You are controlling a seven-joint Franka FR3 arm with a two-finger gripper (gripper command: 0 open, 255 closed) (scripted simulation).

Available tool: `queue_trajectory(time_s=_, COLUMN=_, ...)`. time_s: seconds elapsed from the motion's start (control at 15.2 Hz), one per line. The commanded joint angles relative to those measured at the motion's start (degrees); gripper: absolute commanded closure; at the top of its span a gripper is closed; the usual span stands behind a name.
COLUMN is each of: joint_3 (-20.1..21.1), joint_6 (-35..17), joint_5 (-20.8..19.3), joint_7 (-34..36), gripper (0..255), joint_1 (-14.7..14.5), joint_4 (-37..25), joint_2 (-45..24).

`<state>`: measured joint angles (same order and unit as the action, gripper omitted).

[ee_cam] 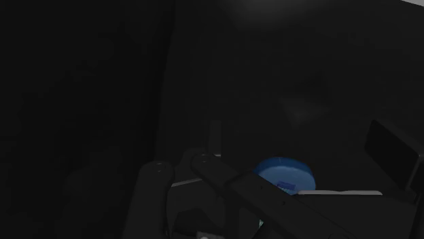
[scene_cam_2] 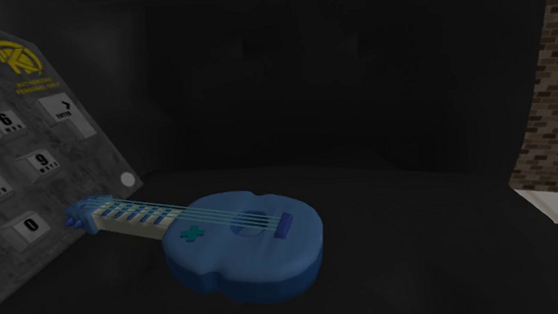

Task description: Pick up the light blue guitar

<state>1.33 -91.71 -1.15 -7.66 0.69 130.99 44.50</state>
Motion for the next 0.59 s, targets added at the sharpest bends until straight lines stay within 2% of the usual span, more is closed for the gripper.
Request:
queue_trajectory(time_s=0.0, joint_3=0.00, joint_6=0.00, joint_5=0.00, joint_7=0.00, gripper=0, joint_1=0.00, joint_4=0.00, joint_2=0.00)
queue_trajectory(time_s=0.53, joint_3=5.15, joint_6=-11.39, joint_5=0.11, joint_7=8.28, gripper=0, joint_1=0.93, joint_4=-3.49, joint_2=-14.69)
